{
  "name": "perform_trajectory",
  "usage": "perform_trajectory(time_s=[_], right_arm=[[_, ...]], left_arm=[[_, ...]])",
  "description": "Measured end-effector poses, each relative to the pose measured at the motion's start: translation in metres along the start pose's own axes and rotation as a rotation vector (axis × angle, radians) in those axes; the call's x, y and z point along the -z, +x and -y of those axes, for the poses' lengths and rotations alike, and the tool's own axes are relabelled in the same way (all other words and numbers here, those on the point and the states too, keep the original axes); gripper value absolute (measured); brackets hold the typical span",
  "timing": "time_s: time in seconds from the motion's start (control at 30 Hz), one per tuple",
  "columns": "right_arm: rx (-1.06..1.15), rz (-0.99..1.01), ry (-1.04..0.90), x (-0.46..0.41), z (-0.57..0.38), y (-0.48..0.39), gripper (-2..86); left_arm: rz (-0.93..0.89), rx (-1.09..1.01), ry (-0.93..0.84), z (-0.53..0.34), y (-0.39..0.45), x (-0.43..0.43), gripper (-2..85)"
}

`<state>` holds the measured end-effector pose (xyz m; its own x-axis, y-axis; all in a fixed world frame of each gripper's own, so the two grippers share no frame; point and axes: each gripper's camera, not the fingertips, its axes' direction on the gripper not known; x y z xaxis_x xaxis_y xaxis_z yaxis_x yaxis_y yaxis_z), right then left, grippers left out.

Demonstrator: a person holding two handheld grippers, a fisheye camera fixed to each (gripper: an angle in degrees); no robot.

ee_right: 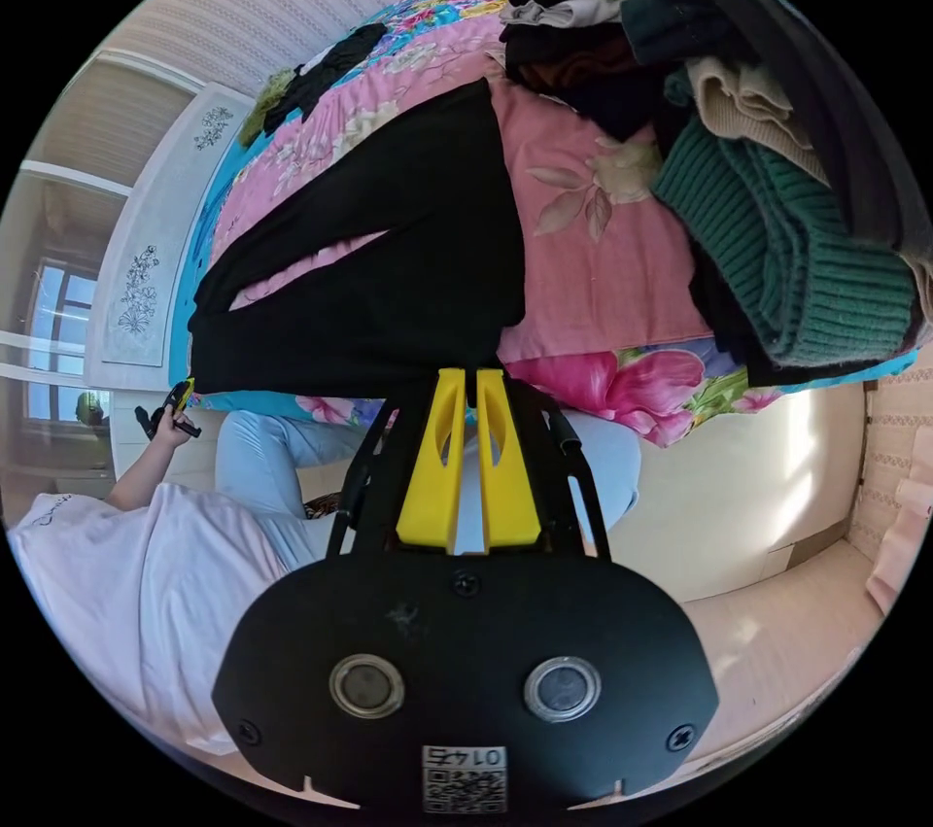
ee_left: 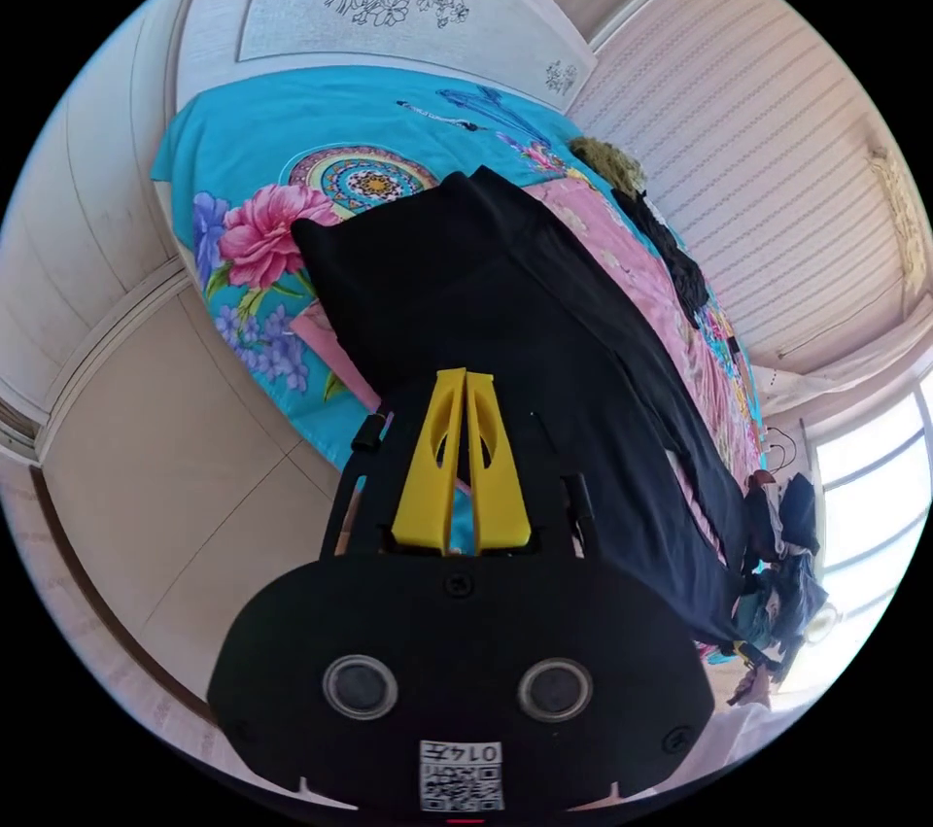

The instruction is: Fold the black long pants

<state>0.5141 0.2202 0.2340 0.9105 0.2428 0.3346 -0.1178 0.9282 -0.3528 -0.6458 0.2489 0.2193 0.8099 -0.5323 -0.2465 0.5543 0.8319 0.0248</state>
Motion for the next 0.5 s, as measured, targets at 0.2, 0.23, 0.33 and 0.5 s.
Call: perform_trajectory(time_s=[0.2,0.23,0.33,0.5], right_arm=[[0.098,-0.039,0.052,0.03,0.027,-0.01,0.8],[0.119,-0.047,0.059,0.034,0.035,-0.013,0.8],[0.168,-0.091,0.057,0.035,0.046,-0.022,0.8],[0.166,-0.14,-0.022,0.016,0.052,-0.017,0.8]], left_arm=[[-0.115,-0.044,0.099,0.025,-0.002,0.03,-0.8],[-0.103,-0.042,0.089,0.028,-0.005,0.032,-0.8],[0.003,-0.019,0.034,0.023,-0.017,0.027,-0.4],[0.059,0.161,-0.03,0.004,-0.053,0.004,6.9]])
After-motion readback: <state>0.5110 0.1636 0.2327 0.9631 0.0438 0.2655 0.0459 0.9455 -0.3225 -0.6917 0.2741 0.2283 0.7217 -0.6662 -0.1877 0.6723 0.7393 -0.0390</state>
